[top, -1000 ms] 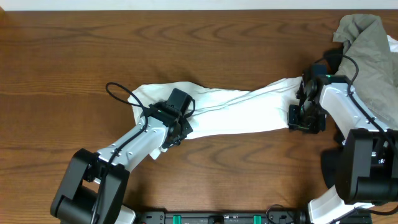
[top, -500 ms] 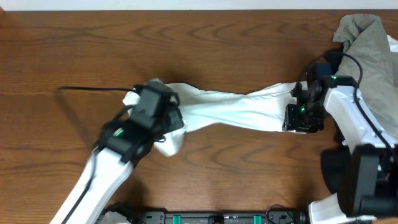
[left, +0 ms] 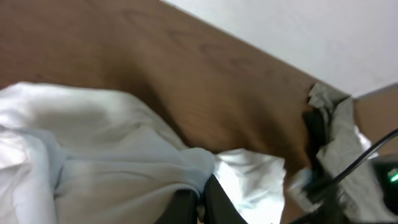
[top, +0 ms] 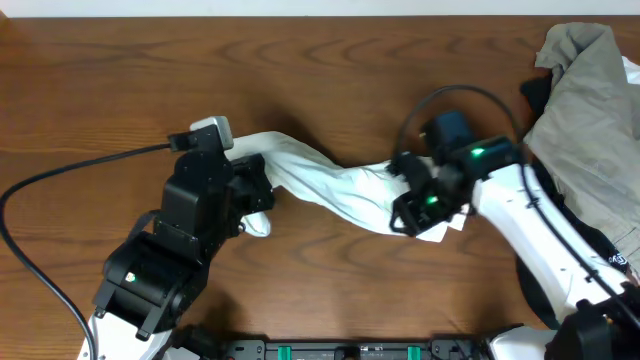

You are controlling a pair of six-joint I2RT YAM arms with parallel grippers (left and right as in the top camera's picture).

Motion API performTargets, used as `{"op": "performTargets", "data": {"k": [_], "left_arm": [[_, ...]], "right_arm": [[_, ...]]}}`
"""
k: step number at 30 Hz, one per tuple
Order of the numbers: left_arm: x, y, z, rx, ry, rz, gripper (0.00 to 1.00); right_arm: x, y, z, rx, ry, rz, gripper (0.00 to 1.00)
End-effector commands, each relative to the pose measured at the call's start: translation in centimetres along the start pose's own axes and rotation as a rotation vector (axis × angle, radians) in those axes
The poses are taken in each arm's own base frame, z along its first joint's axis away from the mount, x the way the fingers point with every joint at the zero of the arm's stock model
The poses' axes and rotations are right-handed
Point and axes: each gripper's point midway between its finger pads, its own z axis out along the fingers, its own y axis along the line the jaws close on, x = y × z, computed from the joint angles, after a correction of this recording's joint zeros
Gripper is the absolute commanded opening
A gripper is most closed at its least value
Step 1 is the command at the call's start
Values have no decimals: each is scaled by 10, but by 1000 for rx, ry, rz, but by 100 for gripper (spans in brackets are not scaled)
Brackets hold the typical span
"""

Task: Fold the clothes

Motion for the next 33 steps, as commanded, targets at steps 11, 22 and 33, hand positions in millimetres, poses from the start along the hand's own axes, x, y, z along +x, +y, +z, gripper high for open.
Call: {"op": "performTargets", "data": {"k": [11, 22, 33], "left_arm": [[-48, -33, -28, 103, -156, 11, 6], [-57, -40, -33, 117, -174, 13, 6], [-55, -39, -29, 110, -164, 13, 7]], "right_arm": [[-55, 17, 14, 307, -206, -100, 42], [-54, 54, 46, 195, -241, -121, 41], [-63, 85, 49, 323, -366, -125, 40]]}}
